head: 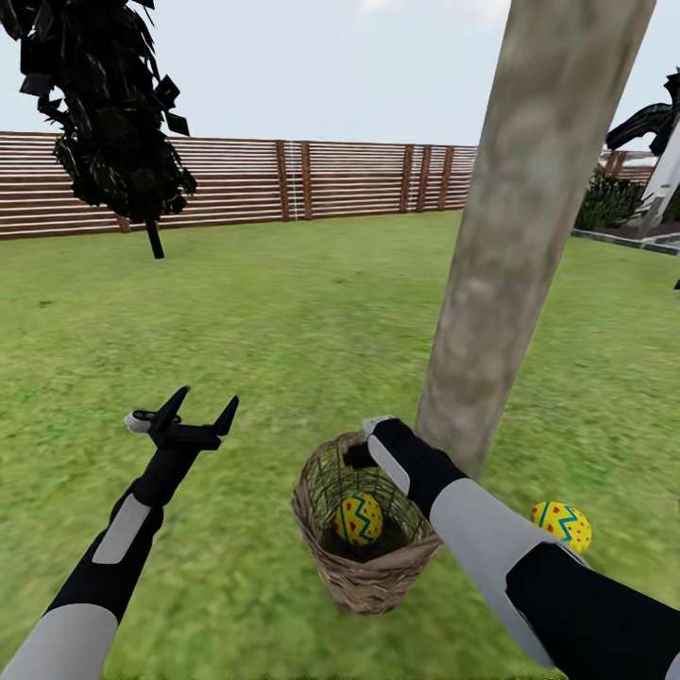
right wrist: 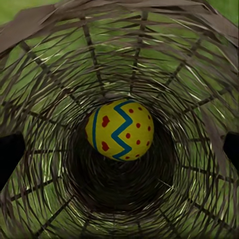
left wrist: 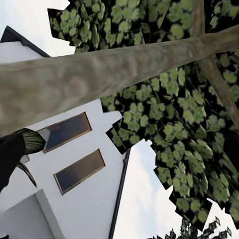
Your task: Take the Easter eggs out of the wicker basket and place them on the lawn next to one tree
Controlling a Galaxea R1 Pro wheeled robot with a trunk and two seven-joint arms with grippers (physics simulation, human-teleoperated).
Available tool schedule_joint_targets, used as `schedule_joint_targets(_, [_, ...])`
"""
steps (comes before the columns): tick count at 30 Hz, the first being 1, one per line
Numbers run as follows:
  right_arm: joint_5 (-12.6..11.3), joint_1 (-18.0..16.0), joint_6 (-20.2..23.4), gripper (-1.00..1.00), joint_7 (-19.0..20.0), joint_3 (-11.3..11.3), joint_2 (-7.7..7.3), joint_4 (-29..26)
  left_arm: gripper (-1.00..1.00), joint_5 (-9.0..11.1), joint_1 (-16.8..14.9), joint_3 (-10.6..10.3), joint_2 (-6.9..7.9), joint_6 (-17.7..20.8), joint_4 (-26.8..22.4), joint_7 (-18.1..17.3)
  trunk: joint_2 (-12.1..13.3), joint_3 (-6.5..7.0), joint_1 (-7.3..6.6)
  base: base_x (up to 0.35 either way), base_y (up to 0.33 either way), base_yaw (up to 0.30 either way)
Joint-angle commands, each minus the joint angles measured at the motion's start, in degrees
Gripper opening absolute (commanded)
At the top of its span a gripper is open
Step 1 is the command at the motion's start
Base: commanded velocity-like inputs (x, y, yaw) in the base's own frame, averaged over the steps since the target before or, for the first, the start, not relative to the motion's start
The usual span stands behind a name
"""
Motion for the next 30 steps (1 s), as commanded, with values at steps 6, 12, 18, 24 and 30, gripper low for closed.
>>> schedule_joint_targets(6, [-0.49, -0.05, 0.17, 1.0, -0.49, 0.21, 0.0, 0.21, 1.0, 0.64, -0.02, 0.26, 0.71, 0.52, 0.03, -0.13, -0.11, -1.39, 0.14, 0.0, 0.0, 0.0])
schedule_joint_targets(12, [-0.5, -0.05, 0.15, 1.0, -0.49, 0.21, 0.0, 0.23, 1.0, 0.54, -0.02, 0.18, 0.73, 0.52, 0.03, -0.14, -0.19, -2.72, 0.29, 0.0, 0.0, 0.0])
schedule_joint_targets(18, [-0.36, -0.05, 0.15, 1.0, -0.08, 0.29, 0.0, -0.03, 1.0, 0.45, -0.02, 0.18, 0.65, 0.52, 0.03, -0.14, -0.27, -4.05, 0.45, 0.0, 0.0, 0.0])
schedule_joint_targets(24, [-0.27, -0.05, 0.09, 1.0, 0.04, 0.39, 0.0, -0.82, 1.0, 0.44, -0.02, 0.18, 0.64, 0.52, 0.05, -0.14, -0.35, -5.38, 0.6, 0.0, 0.0, 0.0])
schedule_joint_targets(30, [-0.26, -0.05, 0.0, 1.0, 0.12, 0.39, 0.0, -0.82, 1.0, 0.44, -0.02, 0.18, 0.64, 0.52, 0.12, -0.14, -0.43, -6.71, 0.76, 0.0, 0.0, 0.0])
